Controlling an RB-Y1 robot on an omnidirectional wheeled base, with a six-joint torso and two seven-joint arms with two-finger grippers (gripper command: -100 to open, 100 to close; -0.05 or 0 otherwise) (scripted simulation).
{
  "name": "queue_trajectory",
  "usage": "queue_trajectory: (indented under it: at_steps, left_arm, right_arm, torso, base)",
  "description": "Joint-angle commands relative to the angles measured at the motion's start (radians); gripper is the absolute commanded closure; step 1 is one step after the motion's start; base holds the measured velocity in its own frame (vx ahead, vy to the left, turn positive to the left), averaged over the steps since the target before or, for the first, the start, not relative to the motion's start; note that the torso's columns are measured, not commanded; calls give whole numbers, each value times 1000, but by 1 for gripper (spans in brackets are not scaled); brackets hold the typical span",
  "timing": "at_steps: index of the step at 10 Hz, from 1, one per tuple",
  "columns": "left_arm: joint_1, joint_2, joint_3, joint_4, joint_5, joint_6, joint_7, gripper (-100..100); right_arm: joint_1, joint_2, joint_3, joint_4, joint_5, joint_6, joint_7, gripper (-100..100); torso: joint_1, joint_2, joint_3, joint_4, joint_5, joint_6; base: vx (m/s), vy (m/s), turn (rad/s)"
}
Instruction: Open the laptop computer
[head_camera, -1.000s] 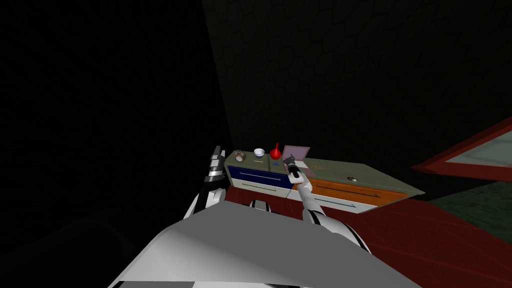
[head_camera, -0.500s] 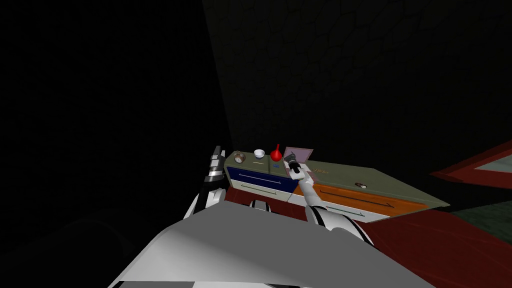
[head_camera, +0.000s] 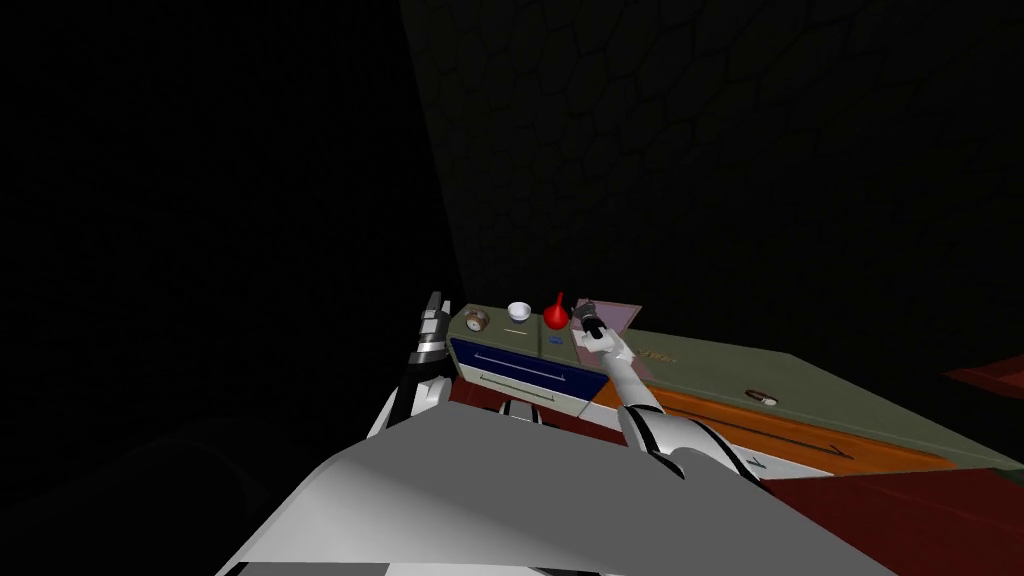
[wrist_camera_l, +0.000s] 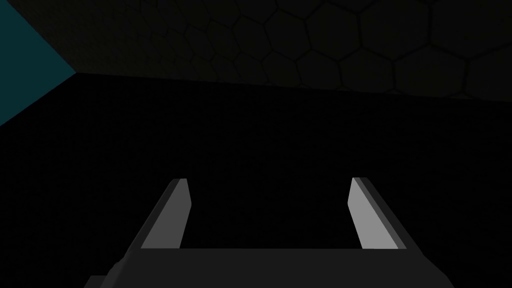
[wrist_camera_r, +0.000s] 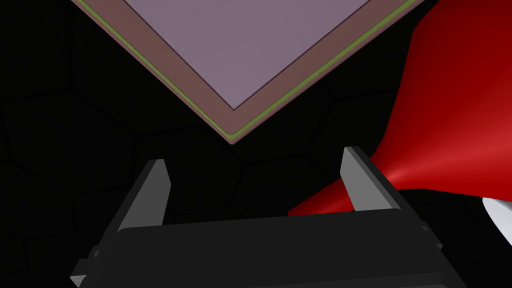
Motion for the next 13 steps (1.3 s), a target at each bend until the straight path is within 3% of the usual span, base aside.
queue_trajectory:
  at_steps: [1,5,6,10,11,12,13]
  left_arm:
    - [0,0,0,0,0,0,0,0]
    - [0,0,0,0,0,0,0,0]
    - [0,0,0,0,0,0,0,0]
    - [0,0,0,0,0,0,0,0]
    - [0,0,0,0,0,0,0,0]
    - [0,0,0,0,0,0,0,0]
    - [0,0,0,0,0,0,0,0]
  right_arm:
    - [-5,-15,-31,19,5,-4,2,-100]
    - [-25,-69,-156,107,27,-42,24,-100]
    - [-25,-69,-164,107,27,-42,24,-100]
    - [-45,-123,-297,195,50,-81,46,-100]
    - [-45,-123,-297,189,50,-81,46,-100]
    - [-50,-137,-330,216,56,-90,51,-100]
    - [-40,-131,-309,196,51,-84,43,-100]
  torso:
    - [0,2,1,0,0,0]
    - [-1,0,0,0,0,0]
    - [-1,-2,-1,0,0,0]
    - [0,-1,-1,0,0,-1]
    - [0,0,0,0,0,0]
    - [-1,-1,-1,0,0,1]
    - [-1,-1,-1,-1,0,0]
  base:
    - [-11,-4,169]
    - [-61,-8,309]
    - [-39,-8,73]
    - [-42,-5,245]
    - [-39,-3,109]
    - [-39,1,194]
    - [-20,0,46]
